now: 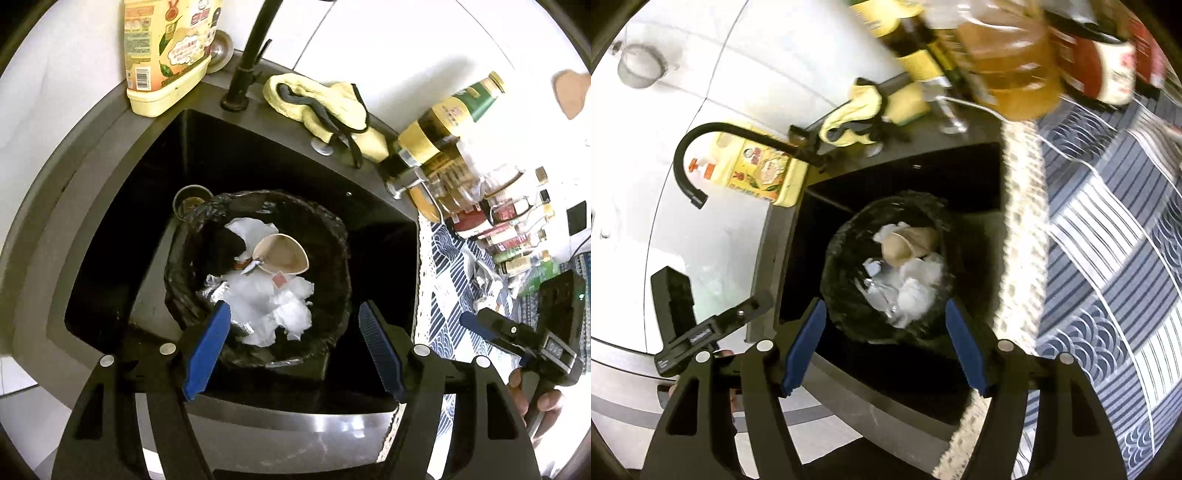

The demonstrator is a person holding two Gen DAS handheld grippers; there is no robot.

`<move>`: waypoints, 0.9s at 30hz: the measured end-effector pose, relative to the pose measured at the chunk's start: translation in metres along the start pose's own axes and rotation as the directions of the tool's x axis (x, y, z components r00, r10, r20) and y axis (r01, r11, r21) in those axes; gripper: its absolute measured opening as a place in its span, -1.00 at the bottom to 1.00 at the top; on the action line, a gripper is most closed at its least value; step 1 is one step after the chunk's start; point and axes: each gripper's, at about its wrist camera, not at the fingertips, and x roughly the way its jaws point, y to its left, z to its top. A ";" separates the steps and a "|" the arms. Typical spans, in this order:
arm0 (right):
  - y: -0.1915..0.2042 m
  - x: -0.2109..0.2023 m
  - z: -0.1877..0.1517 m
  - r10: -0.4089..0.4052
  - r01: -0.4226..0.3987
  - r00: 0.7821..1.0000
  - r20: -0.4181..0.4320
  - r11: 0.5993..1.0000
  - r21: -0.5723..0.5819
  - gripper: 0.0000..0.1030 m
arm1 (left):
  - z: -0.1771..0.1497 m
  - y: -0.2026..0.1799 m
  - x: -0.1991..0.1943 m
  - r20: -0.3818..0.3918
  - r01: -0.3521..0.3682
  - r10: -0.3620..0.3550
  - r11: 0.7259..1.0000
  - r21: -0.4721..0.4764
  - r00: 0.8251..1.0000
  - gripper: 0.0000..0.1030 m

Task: Collect trash
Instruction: 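Move both grippers back from the bin toward the tablecloth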

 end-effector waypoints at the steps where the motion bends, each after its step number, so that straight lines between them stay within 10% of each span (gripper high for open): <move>1: -0.006 -0.003 -0.004 0.000 0.000 1.000 -0.002 1.000 0.014 0.31 | -0.003 -0.002 0.000 -0.001 0.001 -0.001 1.000 -0.009 1.000 0.36; 27: -0.201 -0.134 -0.034 -0.116 0.072 0.987 0.111 0.938 0.339 0.52 | -0.052 -0.162 0.047 -0.071 -0.011 0.020 0.992 0.125 0.997 0.45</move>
